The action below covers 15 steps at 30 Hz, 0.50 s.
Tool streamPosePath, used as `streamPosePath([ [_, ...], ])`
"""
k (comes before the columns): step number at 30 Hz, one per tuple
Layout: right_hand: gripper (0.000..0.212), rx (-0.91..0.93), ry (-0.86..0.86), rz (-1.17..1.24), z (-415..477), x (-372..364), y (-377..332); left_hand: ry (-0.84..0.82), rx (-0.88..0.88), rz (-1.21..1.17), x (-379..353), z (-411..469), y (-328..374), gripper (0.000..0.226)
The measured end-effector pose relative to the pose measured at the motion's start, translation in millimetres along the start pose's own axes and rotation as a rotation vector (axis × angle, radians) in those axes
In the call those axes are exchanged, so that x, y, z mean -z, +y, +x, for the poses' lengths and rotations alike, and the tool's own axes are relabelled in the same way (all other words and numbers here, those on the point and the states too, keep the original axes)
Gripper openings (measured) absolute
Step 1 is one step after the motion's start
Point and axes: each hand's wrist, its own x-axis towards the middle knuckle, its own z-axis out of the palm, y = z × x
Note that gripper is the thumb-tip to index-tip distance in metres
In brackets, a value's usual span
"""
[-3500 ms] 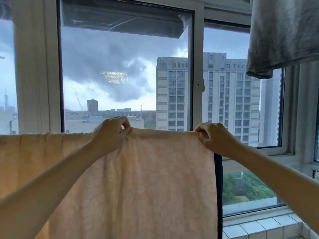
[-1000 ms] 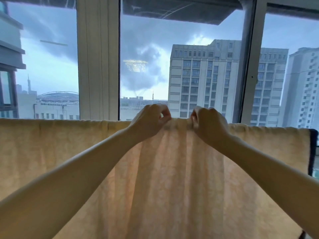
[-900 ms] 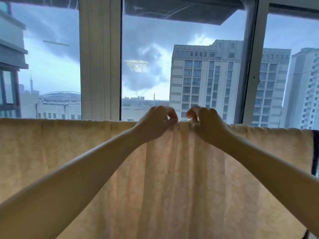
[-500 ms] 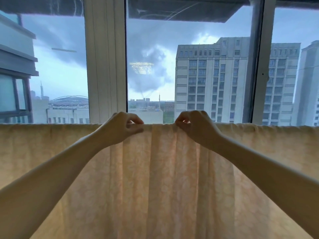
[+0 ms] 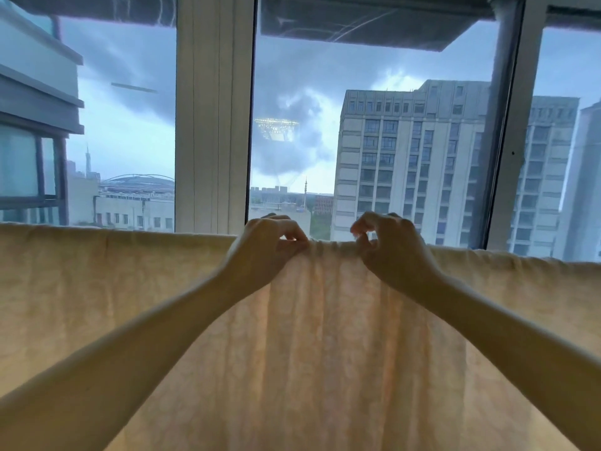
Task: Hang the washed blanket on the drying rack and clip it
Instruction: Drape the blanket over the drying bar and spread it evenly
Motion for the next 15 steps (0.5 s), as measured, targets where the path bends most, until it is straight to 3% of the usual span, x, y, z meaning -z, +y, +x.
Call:
streamPosePath([
  [6,0.020,0.160,-0.002,-0.030,8,-27,-44,-0.096,0.084,-0.053,29,-2,-29,0.015],
  [15,0.015,0.098,-0.074,-0.019,28,-62,-97,-0.164,0.154,-0.018,99,-33,-112,0.021],
])
